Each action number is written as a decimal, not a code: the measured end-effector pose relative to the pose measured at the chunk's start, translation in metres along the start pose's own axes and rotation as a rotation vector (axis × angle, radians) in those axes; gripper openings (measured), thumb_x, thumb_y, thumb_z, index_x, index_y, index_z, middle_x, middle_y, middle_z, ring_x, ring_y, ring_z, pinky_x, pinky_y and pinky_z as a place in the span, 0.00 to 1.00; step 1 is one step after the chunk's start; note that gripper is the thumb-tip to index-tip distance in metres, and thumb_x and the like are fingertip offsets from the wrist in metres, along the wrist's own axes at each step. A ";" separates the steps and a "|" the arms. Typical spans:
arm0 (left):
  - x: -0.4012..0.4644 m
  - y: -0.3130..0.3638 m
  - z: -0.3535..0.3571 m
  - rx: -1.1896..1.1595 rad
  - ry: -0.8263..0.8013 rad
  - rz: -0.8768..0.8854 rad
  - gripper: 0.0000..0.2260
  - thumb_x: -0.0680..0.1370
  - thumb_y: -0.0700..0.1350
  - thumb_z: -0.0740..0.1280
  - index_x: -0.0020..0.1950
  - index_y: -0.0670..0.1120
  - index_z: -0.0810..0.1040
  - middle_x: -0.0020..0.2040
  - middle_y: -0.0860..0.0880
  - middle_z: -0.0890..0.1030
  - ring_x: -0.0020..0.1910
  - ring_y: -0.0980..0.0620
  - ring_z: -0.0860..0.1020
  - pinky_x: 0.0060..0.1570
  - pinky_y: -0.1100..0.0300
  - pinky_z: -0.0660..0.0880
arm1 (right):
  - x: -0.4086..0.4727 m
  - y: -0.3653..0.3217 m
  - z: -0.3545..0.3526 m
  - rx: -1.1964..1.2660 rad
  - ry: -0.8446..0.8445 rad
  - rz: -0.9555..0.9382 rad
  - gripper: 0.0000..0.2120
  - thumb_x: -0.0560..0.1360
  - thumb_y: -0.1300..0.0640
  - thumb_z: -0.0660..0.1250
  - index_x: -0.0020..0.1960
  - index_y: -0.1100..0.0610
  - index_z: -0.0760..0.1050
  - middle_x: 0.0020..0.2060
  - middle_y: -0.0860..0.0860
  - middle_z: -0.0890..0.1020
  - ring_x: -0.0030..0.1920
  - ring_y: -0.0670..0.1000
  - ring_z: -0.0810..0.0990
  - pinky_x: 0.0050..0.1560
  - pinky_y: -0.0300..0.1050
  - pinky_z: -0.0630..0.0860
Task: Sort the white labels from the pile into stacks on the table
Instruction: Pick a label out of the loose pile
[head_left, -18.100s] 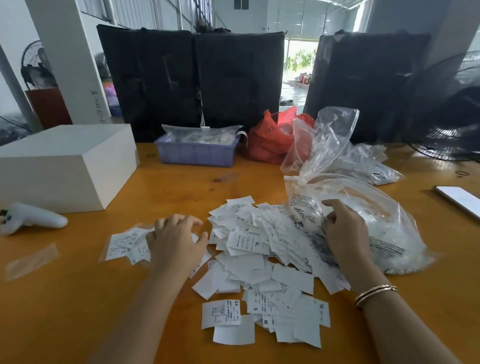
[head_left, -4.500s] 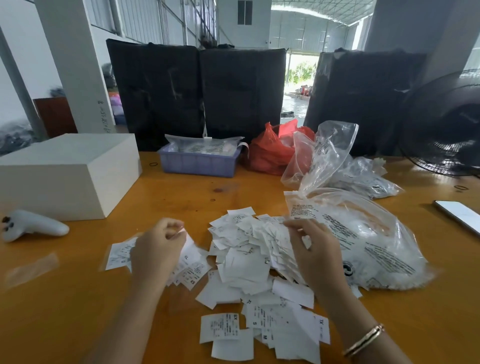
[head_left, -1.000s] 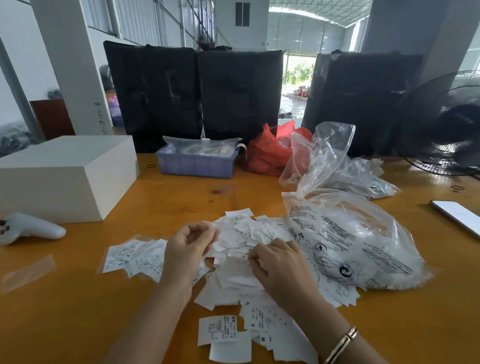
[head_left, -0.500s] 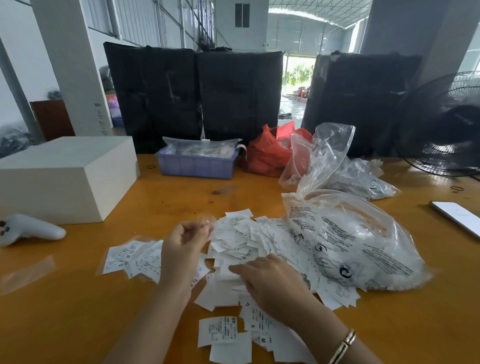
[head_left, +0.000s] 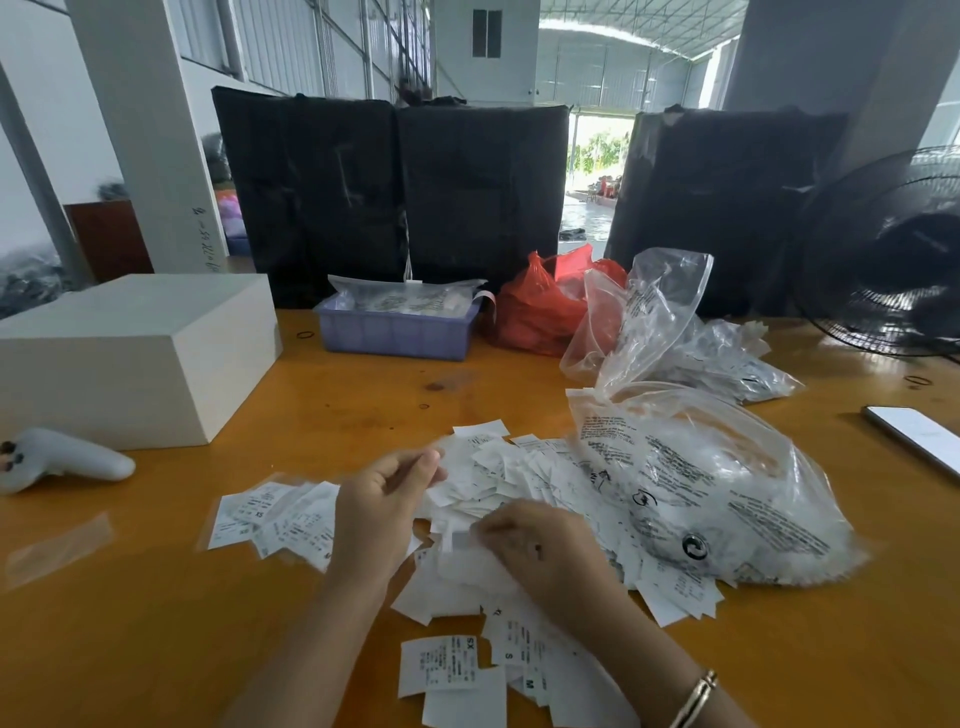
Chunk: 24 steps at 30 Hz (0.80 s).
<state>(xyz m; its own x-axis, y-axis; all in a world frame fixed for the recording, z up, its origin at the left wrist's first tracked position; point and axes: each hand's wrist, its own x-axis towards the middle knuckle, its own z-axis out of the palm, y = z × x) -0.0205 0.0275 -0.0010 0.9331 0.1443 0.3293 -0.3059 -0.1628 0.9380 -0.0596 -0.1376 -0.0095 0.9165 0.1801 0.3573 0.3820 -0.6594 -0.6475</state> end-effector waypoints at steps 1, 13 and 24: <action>0.000 0.001 0.000 0.007 -0.027 0.007 0.03 0.76 0.48 0.68 0.45 0.55 0.82 0.39 0.60 0.84 0.41 0.66 0.80 0.36 0.77 0.72 | 0.000 -0.003 -0.005 0.125 0.087 0.045 0.09 0.77 0.57 0.67 0.46 0.42 0.78 0.38 0.34 0.81 0.43 0.36 0.80 0.42 0.29 0.74; -0.010 0.010 0.005 -0.064 -0.320 0.012 0.11 0.70 0.57 0.66 0.46 0.54 0.83 0.38 0.55 0.85 0.40 0.62 0.82 0.34 0.75 0.71 | 0.004 -0.009 -0.033 0.804 0.319 0.356 0.13 0.74 0.65 0.69 0.54 0.49 0.78 0.27 0.52 0.80 0.28 0.45 0.77 0.31 0.34 0.73; -0.011 0.014 0.005 -0.112 -0.333 -0.024 0.12 0.68 0.57 0.66 0.46 0.55 0.83 0.39 0.54 0.85 0.42 0.60 0.83 0.37 0.75 0.73 | 0.003 -0.008 -0.036 1.057 0.329 0.375 0.13 0.74 0.67 0.68 0.55 0.54 0.79 0.42 0.54 0.85 0.39 0.53 0.85 0.36 0.37 0.79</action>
<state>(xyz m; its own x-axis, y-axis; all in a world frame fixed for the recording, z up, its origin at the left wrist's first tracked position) -0.0339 0.0188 0.0075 0.9451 -0.1826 0.2710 -0.2846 -0.0527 0.9572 -0.0640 -0.1578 0.0210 0.9771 -0.1967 0.0817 0.1449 0.3328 -0.9318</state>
